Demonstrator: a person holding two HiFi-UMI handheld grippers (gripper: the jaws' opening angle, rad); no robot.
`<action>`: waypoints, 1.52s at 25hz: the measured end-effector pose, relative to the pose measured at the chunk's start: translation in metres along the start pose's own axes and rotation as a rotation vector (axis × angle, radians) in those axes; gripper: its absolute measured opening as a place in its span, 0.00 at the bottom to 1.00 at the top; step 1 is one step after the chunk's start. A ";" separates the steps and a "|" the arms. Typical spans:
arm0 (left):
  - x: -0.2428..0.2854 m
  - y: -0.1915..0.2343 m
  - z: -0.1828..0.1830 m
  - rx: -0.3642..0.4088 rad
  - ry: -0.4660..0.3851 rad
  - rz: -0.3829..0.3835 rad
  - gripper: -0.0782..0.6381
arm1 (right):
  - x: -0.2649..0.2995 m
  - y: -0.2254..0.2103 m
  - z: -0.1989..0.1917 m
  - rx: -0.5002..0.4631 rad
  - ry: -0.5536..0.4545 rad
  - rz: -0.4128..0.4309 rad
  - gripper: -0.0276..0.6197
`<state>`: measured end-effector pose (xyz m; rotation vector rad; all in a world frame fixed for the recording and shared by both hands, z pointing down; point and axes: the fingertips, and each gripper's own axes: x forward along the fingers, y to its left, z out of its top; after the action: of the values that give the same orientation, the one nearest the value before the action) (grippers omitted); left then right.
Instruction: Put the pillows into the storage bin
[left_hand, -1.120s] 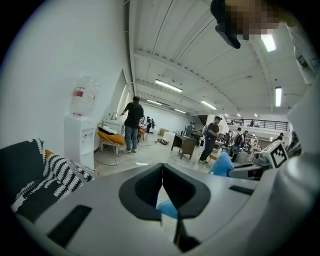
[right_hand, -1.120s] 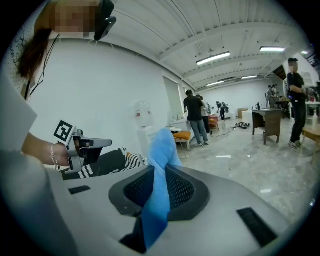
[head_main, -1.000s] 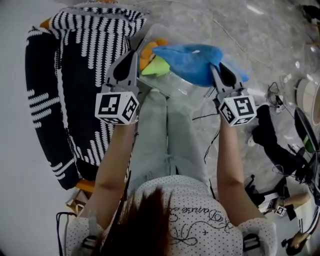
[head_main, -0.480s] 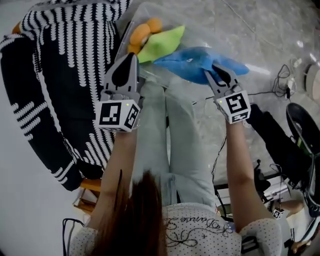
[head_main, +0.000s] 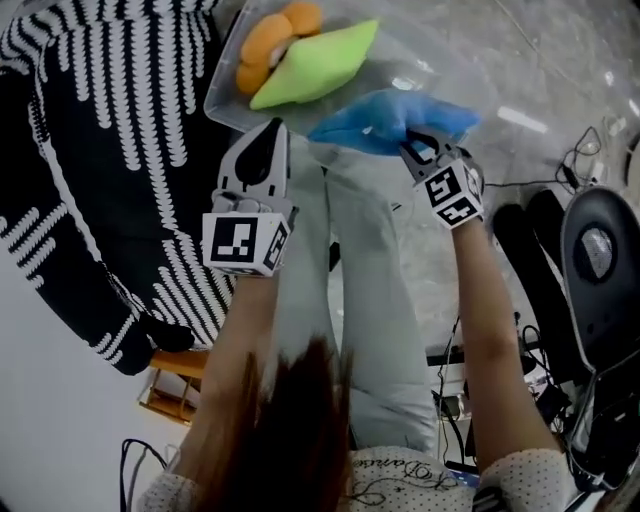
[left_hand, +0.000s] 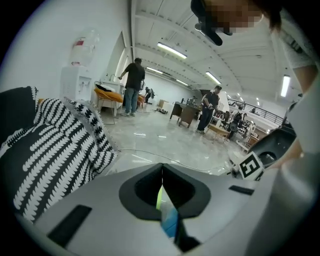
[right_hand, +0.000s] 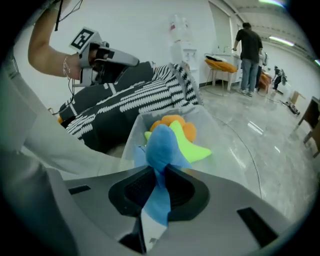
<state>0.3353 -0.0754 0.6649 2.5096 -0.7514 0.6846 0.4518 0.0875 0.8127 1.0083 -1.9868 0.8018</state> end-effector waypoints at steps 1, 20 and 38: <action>0.002 0.002 -0.008 -0.010 0.004 0.006 0.12 | 0.009 0.003 -0.009 -0.016 0.025 0.022 0.16; -0.007 0.044 -0.075 -0.082 0.035 0.111 0.12 | 0.152 -0.047 -0.012 0.043 0.168 0.062 0.48; -0.071 0.006 0.120 0.012 -0.131 0.072 0.12 | -0.142 -0.083 0.240 0.324 -0.631 -0.113 0.06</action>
<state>0.3193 -0.1156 0.5316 2.5691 -0.8897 0.5539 0.4988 -0.0886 0.5853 1.7131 -2.3269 0.8263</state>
